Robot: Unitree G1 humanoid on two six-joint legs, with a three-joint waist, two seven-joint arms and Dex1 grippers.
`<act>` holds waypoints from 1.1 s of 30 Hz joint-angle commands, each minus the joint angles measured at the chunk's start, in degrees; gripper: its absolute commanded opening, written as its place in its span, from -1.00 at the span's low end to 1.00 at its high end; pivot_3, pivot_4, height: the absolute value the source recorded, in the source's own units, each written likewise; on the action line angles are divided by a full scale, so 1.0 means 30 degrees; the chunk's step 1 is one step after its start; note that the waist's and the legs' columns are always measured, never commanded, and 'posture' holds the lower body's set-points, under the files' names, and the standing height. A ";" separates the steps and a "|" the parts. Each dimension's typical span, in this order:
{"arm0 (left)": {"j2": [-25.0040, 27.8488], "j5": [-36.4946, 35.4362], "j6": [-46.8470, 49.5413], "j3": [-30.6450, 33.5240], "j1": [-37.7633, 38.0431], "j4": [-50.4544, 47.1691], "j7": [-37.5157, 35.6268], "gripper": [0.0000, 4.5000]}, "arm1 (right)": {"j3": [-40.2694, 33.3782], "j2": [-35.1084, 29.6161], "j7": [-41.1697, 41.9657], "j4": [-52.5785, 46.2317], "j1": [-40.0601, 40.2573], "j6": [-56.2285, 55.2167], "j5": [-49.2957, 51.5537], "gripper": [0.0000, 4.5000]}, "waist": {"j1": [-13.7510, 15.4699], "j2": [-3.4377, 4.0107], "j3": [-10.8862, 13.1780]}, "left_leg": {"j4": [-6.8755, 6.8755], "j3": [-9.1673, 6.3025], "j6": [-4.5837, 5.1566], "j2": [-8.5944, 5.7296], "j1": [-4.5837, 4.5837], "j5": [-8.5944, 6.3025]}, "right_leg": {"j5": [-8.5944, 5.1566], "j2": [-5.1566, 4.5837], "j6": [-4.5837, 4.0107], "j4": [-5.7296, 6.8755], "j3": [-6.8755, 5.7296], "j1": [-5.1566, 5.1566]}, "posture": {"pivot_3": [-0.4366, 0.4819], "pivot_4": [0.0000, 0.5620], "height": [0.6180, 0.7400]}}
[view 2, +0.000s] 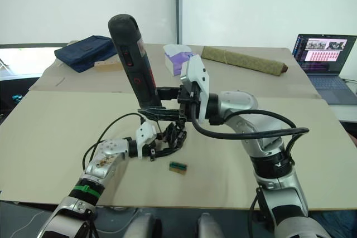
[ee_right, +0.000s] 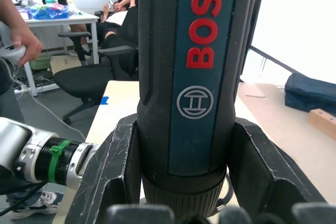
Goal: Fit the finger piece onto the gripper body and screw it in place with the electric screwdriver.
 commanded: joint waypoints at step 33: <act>0.0245 0.0489 0.1639 -0.0649 0.0848 -0.0184 0.0316 0.02 | -0.0136 0.0398 0.0379 0.0051 -0.0618 -0.0539 -0.1249 -0.16 | -0.0115 0.0000 0.0000 | -0.0009 -0.0001 -0.0001 0.0004 0.0001 -0.0001 | -0.0001 0.0002 0.0000 -0.0006 -0.0002 -0.0005 | -0.05 -0.47 1.00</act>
